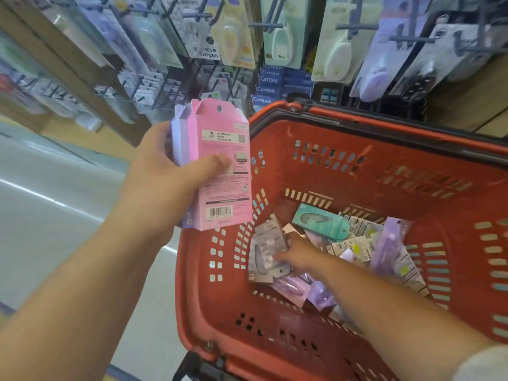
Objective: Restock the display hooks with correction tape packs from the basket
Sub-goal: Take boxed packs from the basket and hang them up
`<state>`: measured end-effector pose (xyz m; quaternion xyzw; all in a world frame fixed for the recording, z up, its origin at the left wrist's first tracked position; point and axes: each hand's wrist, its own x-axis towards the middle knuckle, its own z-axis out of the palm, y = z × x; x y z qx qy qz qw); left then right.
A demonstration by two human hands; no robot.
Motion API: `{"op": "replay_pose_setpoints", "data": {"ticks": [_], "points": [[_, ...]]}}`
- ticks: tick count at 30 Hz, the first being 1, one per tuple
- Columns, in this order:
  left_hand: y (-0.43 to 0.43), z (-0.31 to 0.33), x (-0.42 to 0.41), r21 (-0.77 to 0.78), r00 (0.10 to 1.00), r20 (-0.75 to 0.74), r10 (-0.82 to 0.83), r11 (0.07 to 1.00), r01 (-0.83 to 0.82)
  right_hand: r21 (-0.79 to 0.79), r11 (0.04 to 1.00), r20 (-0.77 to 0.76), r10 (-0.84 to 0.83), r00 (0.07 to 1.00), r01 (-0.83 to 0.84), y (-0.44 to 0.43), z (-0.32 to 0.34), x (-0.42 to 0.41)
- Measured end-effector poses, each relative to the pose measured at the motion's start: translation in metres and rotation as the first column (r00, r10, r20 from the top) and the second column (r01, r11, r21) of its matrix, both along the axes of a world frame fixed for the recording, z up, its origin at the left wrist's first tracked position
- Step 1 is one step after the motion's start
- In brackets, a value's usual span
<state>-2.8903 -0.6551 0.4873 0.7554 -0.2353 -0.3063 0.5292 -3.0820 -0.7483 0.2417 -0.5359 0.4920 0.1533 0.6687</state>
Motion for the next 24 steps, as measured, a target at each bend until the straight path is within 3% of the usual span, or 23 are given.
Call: {"op": "replay_pose_setpoints", "data": {"ticks": [3,8,21,24], "points": [[0.001,0.001,-0.002,-0.016,1.0,-0.014,0.009,1.0,-0.01,0.093,0.994,0.012,-0.064,0.998,0.063,0.007,-0.012,0.006],[0.002,0.004,-0.004,-0.02,1.0,-0.02,-0.002,1.0,0.002,0.176,0.984,-0.013,-0.014,1.0,0.016,0.011,-0.024,0.015],[0.004,0.0,-0.007,-0.025,1.0,0.021,-0.018,1.0,0.019,0.032,0.989,-0.038,-0.143,0.989,0.145,-0.009,0.028,0.003],[0.0,-0.005,-0.013,-0.015,0.999,0.042,-0.033,0.999,0.033,-0.107,0.987,0.006,-0.116,0.993,0.116,-0.035,0.06,-0.02]]}}
